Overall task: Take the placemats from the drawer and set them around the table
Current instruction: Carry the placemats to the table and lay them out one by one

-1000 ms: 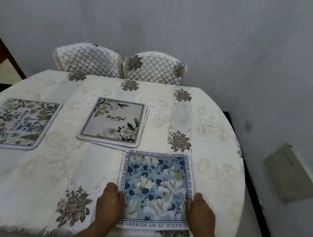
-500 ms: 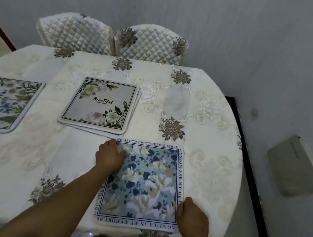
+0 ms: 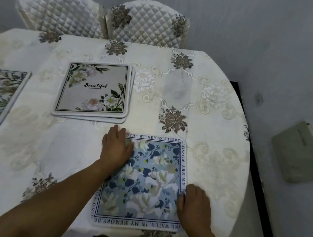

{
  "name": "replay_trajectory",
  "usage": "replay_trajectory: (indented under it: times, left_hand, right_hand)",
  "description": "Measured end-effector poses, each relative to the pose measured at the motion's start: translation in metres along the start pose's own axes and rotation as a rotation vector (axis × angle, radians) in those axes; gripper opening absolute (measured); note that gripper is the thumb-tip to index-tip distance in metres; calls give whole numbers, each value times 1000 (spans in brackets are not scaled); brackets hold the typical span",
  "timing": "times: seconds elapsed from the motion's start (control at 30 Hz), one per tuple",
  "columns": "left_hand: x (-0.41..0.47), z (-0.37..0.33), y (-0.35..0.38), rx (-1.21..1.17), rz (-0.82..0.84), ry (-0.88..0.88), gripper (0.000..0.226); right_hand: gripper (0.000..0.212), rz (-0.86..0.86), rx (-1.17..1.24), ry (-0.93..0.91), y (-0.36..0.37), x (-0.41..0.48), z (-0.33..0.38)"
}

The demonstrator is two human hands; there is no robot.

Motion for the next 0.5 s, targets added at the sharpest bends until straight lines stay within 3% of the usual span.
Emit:
replay_trajectory:
  times: [0.03, 0.13, 0.23, 0.33, 0.5]
  left_hand:
    - [-7, -5, 7, 29, 12, 10, 61]
    - [-18, -29, 22, 50, 87, 47, 65]
    - [-9, -50, 35, 63, 149, 127, 64]
    - [4, -54, 41, 75, 170, 181, 66]
    - [7, -39, 34, 77, 55, 281, 57]
  right_hand:
    - [9, -32, 21, -57, -3, 10, 11]
    - [46, 7, -11, -251, 7, 46, 64]
    - [63, 149, -68, -390, 32, 79, 123]
    - [63, 234, -152, -439, 54, 101, 159]
    - [65, 151, -90, -477, 56, 106, 153]
Point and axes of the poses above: each hand's wrist, its own x-axis towards the middle knuckle, its own y-axis out of the palm, z = x × y, the point moved 10 cm from there along x, towards the middle knuckle, and after that the axes turned 9 degrees about y, right-handed, at the moved point
